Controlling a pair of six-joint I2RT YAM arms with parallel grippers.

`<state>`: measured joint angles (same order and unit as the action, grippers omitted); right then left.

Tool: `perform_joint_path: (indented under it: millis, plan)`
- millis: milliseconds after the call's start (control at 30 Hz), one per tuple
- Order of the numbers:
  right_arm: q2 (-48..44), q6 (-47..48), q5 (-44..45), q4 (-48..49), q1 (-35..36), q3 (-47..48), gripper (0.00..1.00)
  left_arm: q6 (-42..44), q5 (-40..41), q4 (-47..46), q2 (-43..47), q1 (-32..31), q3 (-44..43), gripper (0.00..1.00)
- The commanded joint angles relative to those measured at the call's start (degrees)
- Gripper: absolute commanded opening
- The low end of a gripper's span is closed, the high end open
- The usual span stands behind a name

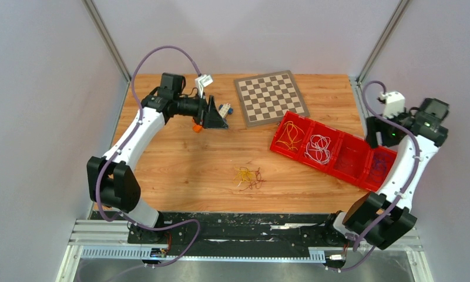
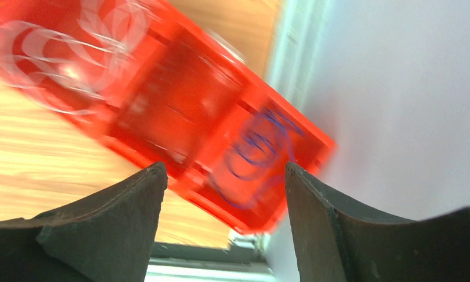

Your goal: Untangle the cables

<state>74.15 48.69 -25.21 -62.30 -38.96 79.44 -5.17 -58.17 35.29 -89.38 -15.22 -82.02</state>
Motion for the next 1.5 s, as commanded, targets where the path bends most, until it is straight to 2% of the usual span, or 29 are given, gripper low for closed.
perform_joint_path:
  millis: [0,100,200,233,333,400,567,767,900,967,1067,1133,1200,1233,1267,1300,1367,1467]
  plan:
    - [-2.0,-9.6,-14.9,-8.6,15.6,-0.5,0.73,-1.9,-0.1,-2.6,3.4,0.4,8.5,1.0]
    - [-1.6,-18.1,-18.7,-0.6,29.3,-6.3,0.74,-4.7,-1.5,-6.9,4.7,0.3,18.9,0.93]
    - [0.7,-22.0,-21.7,7.4,40.1,-12.2,0.75,-4.2,-1.9,-9.6,4.5,-0.9,24.3,0.79]
    - [2.0,-22.6,-22.7,9.1,42.1,-13.5,0.74,-3.9,-2.2,-10.1,4.0,-1.6,25.8,0.75]
    - [7.5,-23.2,-25.0,13.2,46.7,-16.8,0.72,-4.5,-3.9,-12.3,-0.2,-2.3,27.9,0.57]
    - [11.0,-24.4,-24.6,16.9,50.9,-18.3,0.71,-6.1,-4.8,-14.4,-3.2,-2.6,29.5,0.52]
    - [19.7,-26.9,-20.8,23.6,60.3,-18.0,0.69,-11.5,-4.7,-23.0,-7.2,-5.5,32.2,0.58]
    - [28.2,-29.3,-14.7,31.1,63.5,-18.6,0.69,-19.5,-3.4,-32.8,-13.0,-8.7,34.7,0.6]
    - [33.3,-31.2,-13.1,33.0,65.8,-17.4,0.69,-21.3,-2.3,-34.2,-17.3,-10.0,35.0,0.7]
    - [34.5,-32.0,-13.4,34.2,66.6,-17.4,0.64,-21.8,-1.0,-34.2,-19.2,-10.2,35.0,0.71]
    - [35.0,-32.8,-14.7,35.6,67.1,-18.1,0.52,-23.5,0.0,-35.9,-21.6,-10.2,35.5,0.7]
    - [35.0,-32.9,-15.6,35.9,67.1,-18.7,0.42,-25.0,-0.4,-38.2,-23.9,-10.4,35.6,0.66]
    - [34.4,-32.6,-16.4,35.8,67.1,-19.5,0.33,-26.0,-1.2,-39.4,-25.1,-10.6,35.0,0.57]
    - [33.6,-32.5,-16.6,35.8,67.1,-20.1,0.3,-26.0,-1.8,-39.7,-25.3,-10.7,34.6,0.47]
    - [32.7,-32.1,-16.9,35.8,67.1,-20.7,0.28,-26.0,-2.1,-40.3,-25.2,-10.8,34.5,0.42]
    - [31.8,-31.9,-17.2,35.8,67.1,-21.2,0.26,-25.9,-2.6,-40.5,-24.9,-10.9,34.6,0.31]
    - [30.1,-31.7,-17.7,35.8,67.1,-21.7,0.2,-25.7,-2.8,-40.5,-23.9,-11.0,35.3,0.18]
    - [28.0,-31.4,-17.3,35.6,67.0,-22.0,0.08,-21.8,-1.2,-35.8,-20.7,-10.8,35.1,0.01]
